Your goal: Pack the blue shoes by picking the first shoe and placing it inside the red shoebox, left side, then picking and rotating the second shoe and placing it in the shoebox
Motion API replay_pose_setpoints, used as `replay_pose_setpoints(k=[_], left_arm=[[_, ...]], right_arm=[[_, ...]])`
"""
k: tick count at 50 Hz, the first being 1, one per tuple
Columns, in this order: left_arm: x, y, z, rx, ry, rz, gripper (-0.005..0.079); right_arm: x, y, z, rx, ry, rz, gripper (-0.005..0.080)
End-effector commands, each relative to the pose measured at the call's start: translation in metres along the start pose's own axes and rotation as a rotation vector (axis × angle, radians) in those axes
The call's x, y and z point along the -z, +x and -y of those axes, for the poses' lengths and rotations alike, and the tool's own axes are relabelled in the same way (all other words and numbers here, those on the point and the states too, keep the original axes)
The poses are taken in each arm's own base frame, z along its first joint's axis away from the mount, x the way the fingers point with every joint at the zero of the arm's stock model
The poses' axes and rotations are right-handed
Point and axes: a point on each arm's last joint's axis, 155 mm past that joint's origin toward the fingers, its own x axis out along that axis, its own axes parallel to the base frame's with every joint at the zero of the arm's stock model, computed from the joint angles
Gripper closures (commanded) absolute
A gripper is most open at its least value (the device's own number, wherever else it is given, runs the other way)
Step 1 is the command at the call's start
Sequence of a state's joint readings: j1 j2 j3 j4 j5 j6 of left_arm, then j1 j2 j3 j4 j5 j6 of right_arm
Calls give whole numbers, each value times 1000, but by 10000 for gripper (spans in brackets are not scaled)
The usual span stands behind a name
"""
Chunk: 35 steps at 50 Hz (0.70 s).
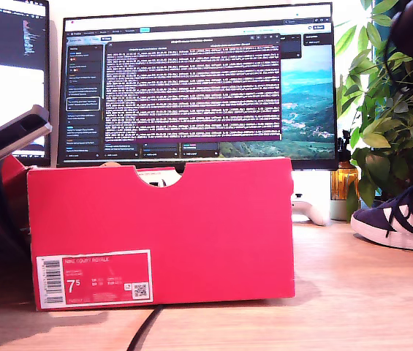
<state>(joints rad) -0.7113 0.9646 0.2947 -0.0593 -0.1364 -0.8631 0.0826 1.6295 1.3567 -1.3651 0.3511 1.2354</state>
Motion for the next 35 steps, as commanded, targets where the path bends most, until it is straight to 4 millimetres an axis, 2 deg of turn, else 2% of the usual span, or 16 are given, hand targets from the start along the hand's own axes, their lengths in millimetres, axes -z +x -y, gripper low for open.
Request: replay_pose_setpoints(k=[1, 8, 24, 30, 35], left_arm=[[-3, 0, 3, 5, 7, 6, 762], [-3, 0, 3, 5, 7, 6, 762], [-3, 0, 3, 5, 7, 6, 762], [-3, 0, 3, 5, 7, 6, 762], [-3, 0, 3, 5, 7, 6, 762]], right_arm=[[-1, 7, 11, 33, 23, 3, 229], [-3, 19, 12, 33, 46, -1, 258], [13, 48, 0, -14, 49, -34, 262], [17, 56, 1, -10, 55, -35, 342], [20, 64, 6, 8, 100, -43, 468]])
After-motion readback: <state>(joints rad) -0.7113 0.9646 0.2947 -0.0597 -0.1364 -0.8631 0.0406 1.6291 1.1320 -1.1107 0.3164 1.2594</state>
